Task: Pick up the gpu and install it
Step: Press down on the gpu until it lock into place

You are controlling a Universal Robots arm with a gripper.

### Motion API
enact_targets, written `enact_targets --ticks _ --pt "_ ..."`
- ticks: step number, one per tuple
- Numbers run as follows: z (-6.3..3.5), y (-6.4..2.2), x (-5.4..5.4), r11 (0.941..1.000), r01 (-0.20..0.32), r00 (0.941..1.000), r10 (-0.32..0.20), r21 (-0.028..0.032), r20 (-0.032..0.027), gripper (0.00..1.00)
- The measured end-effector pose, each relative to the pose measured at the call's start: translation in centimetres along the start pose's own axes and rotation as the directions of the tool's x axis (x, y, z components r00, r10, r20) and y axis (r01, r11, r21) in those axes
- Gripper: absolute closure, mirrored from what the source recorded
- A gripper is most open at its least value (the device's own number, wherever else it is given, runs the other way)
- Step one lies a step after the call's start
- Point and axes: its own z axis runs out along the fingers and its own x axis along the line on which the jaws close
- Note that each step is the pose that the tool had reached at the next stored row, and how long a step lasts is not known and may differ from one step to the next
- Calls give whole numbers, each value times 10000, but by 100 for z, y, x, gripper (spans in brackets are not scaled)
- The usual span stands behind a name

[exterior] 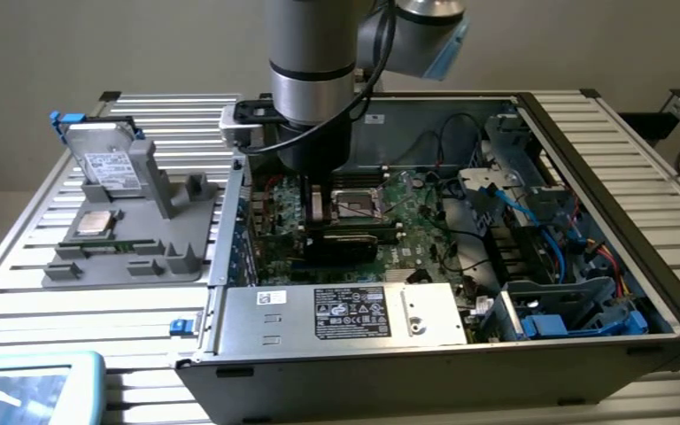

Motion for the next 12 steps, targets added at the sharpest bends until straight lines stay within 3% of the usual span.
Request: enact_targets --ticks 5,6,9,12 --pt "17 4 -2 10000 -2 10000 2 -3 -15 89" --pt "-12 5 -4 10000 -6 10000 6 2 6 89" --pt "-135 6 4 10000 -8 10000 8 -8 -18 89" --pt "-152 -4 5 10000 -10 10000 10 -12 -34 89"
